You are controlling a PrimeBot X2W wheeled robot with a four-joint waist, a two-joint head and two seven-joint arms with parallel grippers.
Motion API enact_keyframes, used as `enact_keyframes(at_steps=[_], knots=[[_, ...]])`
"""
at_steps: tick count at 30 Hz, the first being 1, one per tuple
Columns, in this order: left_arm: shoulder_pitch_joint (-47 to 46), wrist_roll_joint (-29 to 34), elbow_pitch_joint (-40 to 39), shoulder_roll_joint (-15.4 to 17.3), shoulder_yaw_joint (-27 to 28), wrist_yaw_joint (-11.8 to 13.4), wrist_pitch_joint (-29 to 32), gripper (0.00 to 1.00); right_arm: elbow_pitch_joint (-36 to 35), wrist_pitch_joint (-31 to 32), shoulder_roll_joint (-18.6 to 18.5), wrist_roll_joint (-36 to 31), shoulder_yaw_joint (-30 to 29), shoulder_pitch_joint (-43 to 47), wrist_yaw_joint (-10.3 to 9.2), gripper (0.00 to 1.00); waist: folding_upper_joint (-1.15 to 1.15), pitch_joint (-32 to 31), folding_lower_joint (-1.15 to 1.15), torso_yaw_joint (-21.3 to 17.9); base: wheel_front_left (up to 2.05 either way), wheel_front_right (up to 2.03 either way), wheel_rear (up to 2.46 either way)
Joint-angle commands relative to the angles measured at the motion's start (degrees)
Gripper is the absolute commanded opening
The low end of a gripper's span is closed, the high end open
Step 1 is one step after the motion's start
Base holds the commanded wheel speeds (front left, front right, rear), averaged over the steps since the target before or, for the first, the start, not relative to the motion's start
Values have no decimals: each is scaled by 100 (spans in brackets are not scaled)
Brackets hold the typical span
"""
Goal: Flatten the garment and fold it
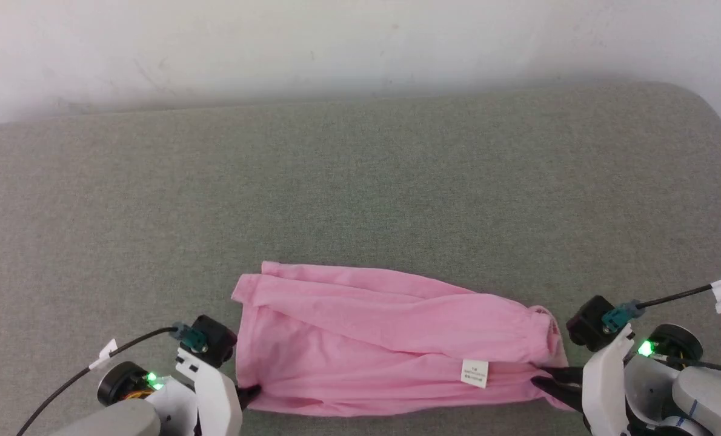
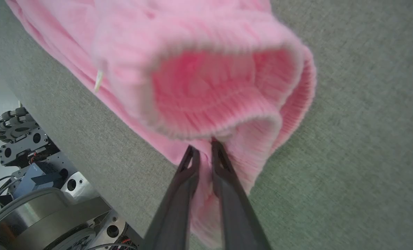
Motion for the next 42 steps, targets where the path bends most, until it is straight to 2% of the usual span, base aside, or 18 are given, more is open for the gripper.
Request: enact_keyframes(at_steps=[1, 2, 4, 7, 10, 13, 16, 19, 22, 26, 29, 33, 42], knots=[[94, 68, 97, 7, -11, 94, -81, 88, 13, -1, 12, -26, -68, 61, -13, 100, 0, -18, -1, -4, 0, 0, 0], [110, 92, 132, -19, 18, 133, -189, 100, -9, -25, 15, -68, -115, 59, -13, 100, 0, -47, -1, -4, 0, 0, 0], [149, 150, 114, -32, 90, 195, -453, 100, -126, -52, -43, -147, -225, 74, -13, 100, 0, -127, -1, 2, 0, 0, 0], [222, 315, -35, 61, 208, 414, -876, 100, -507, -61, -267, -209, -505, 125, -13, 100, 0, -246, -1, 2, 0, 0, 0], [308, 494, -321, 219, 412, 780, -1393, 100, -963, -25, -598, -290, -937, 241, -13, 100, 0, -341, -1, 22, 0, 0, 0], [353, 878, -534, 325, 687, 1411, -2132, 100, -1332, 30, -825, -392, -1511, 427, -13, 100, 0, -369, -1, 38, 0, 0, 0], [457, 1186, -599, 254, 1046, 2085, -2855, 100, -1545, 142, -878, -519, -2122, 626, -13, 100, 0, -351, -1, 51, 0, 0, 0], [604, 1618, -626, 127, 1419, 2701, -3048, 100, -1612, 354, -769, -704, -2609, 846, -13, 100, 0, -282, -1, 65, 0, 0, 0], [833, 2240, -868, -177, 2100, 3225, -3067, 100, -1613, 634, -562, -832, -2964, 1107, -13, 100, 0, -185, -1, 98, 0, 0, 0], [1457, 3177, -1197, -555, 2959, 3704, -3069, 100, -1587, 1040, -240, -944, -3298, 1413, -13, 100, 0, -76, -1, 137, 0, 0, 0], [1907, 3751, -1407, -834, 3493, 3820, -3070, 100, -1522, 1336, 6, -978, -3458, 1587, -13, 100, 0, 19, -1, 178, 0, 0, 0], [2335, 4387, -1571, -1204, 4050, 3791, -3070, 100, -1324, 1681, 287, -1060, -3565, 1665, -13, 100, 0, 159, -1, 237, 0, 0, 0], [2714, 5081, -1374, -1984, 4726, 3213, -3071, 100, -380, 2179, 810, -1436, -3153, 1436, -13, 100, 0, 395, -1, 388, 0, 0, 0]])
